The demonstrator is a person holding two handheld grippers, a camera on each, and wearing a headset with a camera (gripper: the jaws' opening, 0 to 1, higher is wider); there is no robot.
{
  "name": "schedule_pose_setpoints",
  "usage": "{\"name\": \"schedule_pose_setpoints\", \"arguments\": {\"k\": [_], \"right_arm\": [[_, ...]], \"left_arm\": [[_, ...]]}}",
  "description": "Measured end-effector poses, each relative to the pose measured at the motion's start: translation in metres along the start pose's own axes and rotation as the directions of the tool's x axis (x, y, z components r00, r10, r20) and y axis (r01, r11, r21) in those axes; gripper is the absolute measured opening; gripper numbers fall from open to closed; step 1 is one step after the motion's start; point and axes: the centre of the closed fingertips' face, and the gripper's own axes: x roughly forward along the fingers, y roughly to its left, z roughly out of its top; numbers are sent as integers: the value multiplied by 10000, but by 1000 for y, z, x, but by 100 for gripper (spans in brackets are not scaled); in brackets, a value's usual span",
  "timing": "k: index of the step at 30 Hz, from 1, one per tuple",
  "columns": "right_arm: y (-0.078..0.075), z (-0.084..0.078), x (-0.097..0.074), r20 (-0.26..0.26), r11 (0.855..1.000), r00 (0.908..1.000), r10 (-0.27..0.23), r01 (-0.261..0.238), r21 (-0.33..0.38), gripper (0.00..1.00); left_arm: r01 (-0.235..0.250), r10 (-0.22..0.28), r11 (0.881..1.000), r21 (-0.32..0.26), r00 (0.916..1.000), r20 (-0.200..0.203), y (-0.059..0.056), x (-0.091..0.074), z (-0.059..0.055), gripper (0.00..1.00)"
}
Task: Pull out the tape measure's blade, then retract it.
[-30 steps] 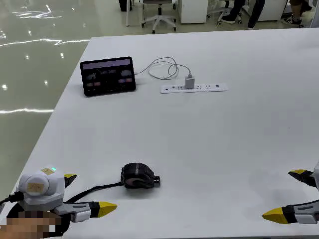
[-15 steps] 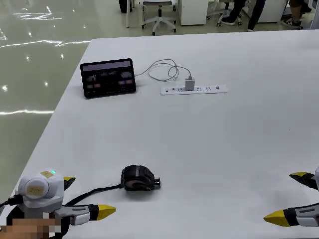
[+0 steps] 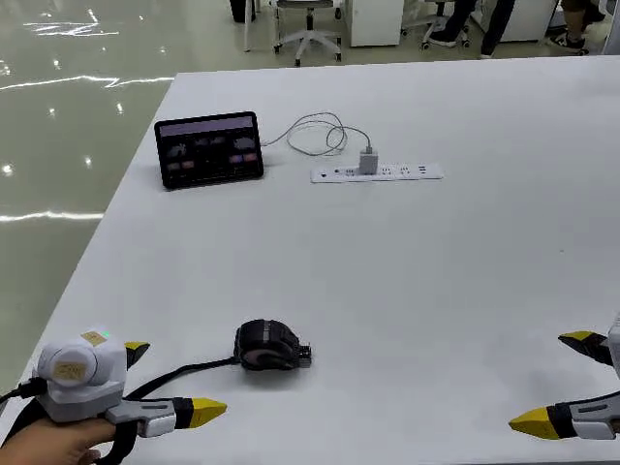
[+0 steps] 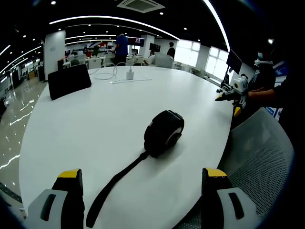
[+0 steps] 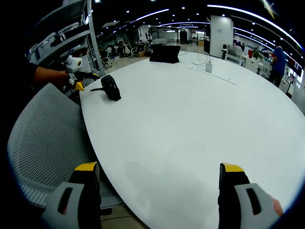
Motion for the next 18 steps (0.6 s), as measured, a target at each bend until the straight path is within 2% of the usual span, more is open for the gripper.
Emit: {"name": "schedule_pose_setpoints", "arguments": {"k": [4, 11, 16, 18], "right_arm": [[3, 3, 5, -20, 9999, 10000, 75, -75, -83, 100], [7, 8, 14, -109, 9992, 9995, 282, -285, -289, 100], [8, 15, 21, 10, 9984, 9992, 389, -388, -420, 100], [10, 17, 24, 10, 9978, 9990, 454, -453, -488, 100]], "left_arm": [[218, -216, 9995, 211, 9997, -96, -1, 6, 4, 100], [461, -450, 9961, 752, 9989, -164, -5, 13, 19, 99], [799, -747, 9895, 1206, 9961, -468, -11, 19, 29, 98], [880, -775, 9846, 1510, 9943, -737, -11, 22, 30, 98]]}}
